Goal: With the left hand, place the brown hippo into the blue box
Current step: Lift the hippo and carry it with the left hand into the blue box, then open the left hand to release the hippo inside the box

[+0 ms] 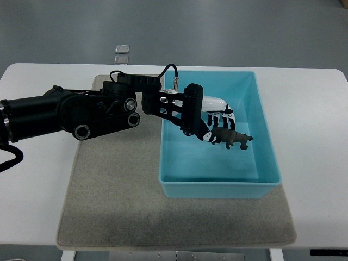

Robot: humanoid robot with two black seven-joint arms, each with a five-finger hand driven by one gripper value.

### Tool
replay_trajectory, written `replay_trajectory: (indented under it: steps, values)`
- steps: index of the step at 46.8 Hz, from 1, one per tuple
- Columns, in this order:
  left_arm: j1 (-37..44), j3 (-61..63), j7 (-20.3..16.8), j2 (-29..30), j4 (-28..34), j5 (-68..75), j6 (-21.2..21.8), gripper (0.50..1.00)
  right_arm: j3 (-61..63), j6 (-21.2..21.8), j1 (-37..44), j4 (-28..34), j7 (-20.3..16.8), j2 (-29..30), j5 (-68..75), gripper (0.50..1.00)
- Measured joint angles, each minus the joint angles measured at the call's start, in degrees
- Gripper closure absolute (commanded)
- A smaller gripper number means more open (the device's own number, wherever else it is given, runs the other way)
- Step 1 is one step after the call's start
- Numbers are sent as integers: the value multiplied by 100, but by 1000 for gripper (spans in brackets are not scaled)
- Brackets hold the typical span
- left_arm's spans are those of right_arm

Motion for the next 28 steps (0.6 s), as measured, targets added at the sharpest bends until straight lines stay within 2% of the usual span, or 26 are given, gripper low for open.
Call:
replay_trajectory:
  steps: [28]
  values:
    - [210,198,-2,-290,287,295,29,1000,0,0,0,0,0,0,0,564]
